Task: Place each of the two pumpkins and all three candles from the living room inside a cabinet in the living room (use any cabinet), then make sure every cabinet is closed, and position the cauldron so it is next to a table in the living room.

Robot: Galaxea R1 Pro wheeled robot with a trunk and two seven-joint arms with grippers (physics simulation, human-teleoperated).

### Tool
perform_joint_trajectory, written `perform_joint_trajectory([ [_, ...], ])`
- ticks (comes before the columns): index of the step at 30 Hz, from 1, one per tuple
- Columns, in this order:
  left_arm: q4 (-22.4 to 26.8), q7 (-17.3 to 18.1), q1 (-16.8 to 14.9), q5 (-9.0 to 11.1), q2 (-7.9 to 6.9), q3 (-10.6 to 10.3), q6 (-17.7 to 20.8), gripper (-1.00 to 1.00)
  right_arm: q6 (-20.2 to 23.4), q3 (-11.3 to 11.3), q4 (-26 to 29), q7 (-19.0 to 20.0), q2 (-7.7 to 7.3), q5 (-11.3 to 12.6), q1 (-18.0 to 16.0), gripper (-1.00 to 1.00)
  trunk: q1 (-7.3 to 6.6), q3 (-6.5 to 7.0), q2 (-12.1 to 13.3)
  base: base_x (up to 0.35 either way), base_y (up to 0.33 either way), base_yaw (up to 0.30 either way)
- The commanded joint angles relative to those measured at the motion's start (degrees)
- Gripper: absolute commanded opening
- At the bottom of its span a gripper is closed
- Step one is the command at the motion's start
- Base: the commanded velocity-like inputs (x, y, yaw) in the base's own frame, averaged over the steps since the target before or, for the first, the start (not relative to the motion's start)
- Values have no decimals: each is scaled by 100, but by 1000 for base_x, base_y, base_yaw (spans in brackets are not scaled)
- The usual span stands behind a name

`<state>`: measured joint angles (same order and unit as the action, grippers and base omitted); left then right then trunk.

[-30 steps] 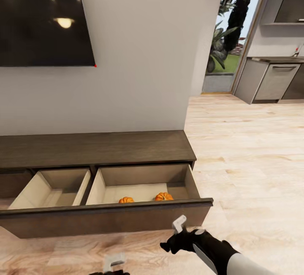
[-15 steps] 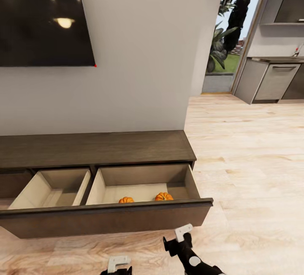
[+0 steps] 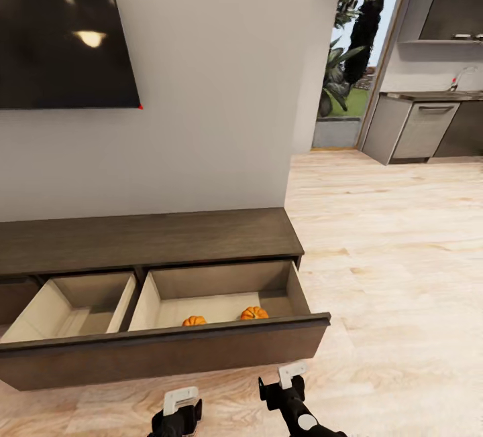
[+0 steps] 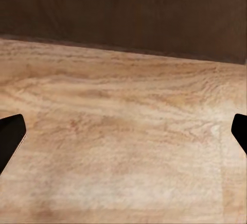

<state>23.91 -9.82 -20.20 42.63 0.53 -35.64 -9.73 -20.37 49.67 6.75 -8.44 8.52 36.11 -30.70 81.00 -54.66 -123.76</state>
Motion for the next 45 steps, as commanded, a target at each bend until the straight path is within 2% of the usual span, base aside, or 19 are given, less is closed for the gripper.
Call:
perform_joint_trajectory([
  [1,13,2,0,0,-13,84,-1,100,-1,1,2,0,0,1,1,100,0,6,0,0,0,-190],
  [3,101,-6,-1,-3,-47,212,-9,100,0,3,1,0,0,0,2,100,0,14,0,0,0,-121],
  [6,331,-10,-1,-8,-70,266,-6,100,-1,1,11,0,0,-5,2,100,0,17,0,0,0,-27],
  [13,393,-7,-3,-10,-81,281,0,100,3,-1,195,0,6,-6,3,100,0,18,0,0,0,-5],
  [27,379,-3,-5,-19,-95,268,-3,100,50,7,164,0,25,-1,3,100,0,18,0,11,0,0],
  [45,368,-3,-1,-18,-97,280,-3,100,34,5,205,0,26,-13,-4,100,0,18,0,320,0,0],
])
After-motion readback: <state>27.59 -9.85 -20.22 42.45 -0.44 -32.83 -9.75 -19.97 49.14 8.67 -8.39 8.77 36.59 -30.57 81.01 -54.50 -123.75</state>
